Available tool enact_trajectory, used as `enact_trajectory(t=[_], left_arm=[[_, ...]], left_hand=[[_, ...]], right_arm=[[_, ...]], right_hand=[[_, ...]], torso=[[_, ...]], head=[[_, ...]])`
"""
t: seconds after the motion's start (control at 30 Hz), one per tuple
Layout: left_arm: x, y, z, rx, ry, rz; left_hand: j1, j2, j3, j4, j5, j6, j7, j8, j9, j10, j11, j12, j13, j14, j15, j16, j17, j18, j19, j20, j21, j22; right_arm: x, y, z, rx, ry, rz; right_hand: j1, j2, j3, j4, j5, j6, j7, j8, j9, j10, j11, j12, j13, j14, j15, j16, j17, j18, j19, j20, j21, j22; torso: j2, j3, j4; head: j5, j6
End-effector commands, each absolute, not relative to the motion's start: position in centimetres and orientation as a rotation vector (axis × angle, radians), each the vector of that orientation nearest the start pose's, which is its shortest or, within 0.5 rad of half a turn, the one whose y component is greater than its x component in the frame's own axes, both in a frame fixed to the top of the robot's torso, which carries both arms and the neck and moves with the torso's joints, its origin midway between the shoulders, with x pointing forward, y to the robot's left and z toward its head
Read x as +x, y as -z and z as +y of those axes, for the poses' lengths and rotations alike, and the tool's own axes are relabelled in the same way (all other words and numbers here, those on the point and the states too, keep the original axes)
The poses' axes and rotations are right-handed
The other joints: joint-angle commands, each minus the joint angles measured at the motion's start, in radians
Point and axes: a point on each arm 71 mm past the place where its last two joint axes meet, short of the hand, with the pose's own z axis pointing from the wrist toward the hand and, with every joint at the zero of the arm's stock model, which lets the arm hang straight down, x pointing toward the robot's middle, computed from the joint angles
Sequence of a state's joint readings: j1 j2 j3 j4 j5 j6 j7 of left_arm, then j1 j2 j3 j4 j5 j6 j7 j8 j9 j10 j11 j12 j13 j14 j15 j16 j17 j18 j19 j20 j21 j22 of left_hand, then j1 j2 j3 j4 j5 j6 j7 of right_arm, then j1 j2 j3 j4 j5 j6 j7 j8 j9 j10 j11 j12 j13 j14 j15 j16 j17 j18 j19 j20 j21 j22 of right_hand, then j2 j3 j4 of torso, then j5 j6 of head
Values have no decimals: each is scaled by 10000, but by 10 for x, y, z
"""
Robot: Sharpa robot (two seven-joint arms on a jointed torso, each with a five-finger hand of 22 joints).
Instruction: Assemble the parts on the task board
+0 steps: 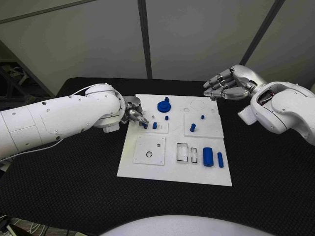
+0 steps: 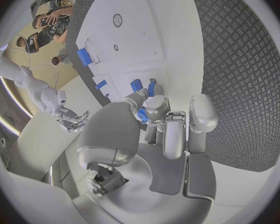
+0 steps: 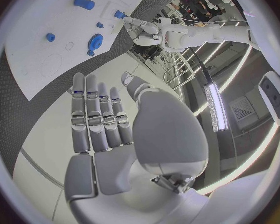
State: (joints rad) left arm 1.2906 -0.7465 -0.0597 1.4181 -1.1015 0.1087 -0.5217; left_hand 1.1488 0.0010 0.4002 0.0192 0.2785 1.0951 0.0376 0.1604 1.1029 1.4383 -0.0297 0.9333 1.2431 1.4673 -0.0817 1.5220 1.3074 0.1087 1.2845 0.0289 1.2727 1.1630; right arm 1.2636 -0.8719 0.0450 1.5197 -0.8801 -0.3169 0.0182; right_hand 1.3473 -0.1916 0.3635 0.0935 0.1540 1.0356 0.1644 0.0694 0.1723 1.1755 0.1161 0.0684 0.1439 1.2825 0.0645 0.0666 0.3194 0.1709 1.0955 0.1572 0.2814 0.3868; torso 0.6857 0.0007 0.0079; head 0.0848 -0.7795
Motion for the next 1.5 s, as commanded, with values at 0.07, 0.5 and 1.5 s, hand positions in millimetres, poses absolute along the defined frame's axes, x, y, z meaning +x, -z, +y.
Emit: enact_trajectory(t=[0.07,0.5,1.5], left_arm=[[510,195,199,-1370,3638,22456],[510,197,198,-1294,3551,22600],[507,207,194,-919,3250,23135]], left_hand=[[98,20,1709,-1634,32,67,-3,21,13,65,-36,27,-5,889,-47,56,2005,-64,50,-8,29,1],[98,-1,1733,-1644,9,77,-1,17,7,65,-36,10,-15,890,-44,60,2009,-58,32,-8,10,-21],[-283,-346,1686,-1354,-215,252,-52,5,-38,207,-40,146,27,909,-74,121,2094,-72,70,-22,34,66]], right_arm=[[507,122,-217,3339,-10157,16053],[507,122,-217,3331,-10167,16060],[506,122,-217,3323,-10176,16066]], right_hand=[[-25,68,-56,-17,54,-68,36,-44,9,-46,6,-30,-9,-51,-3,-49,-9,87,13,83,-36,-9],[-25,68,-56,-17,54,-68,36,-44,9,-46,6,-30,-9,-51,-3,-49,-9,87,13,83,-36,-9],[-33,72,-70,-8,56,-71,39,-45,10,-46,8,-27,-22,-56,0,-48,-25,88,28,87,-66,-33]], torso=[[0,1,-7],[-1,-1,-2],[-4,9,-4]], head=[[11,-19],[-2,-36],[-39,-95]])
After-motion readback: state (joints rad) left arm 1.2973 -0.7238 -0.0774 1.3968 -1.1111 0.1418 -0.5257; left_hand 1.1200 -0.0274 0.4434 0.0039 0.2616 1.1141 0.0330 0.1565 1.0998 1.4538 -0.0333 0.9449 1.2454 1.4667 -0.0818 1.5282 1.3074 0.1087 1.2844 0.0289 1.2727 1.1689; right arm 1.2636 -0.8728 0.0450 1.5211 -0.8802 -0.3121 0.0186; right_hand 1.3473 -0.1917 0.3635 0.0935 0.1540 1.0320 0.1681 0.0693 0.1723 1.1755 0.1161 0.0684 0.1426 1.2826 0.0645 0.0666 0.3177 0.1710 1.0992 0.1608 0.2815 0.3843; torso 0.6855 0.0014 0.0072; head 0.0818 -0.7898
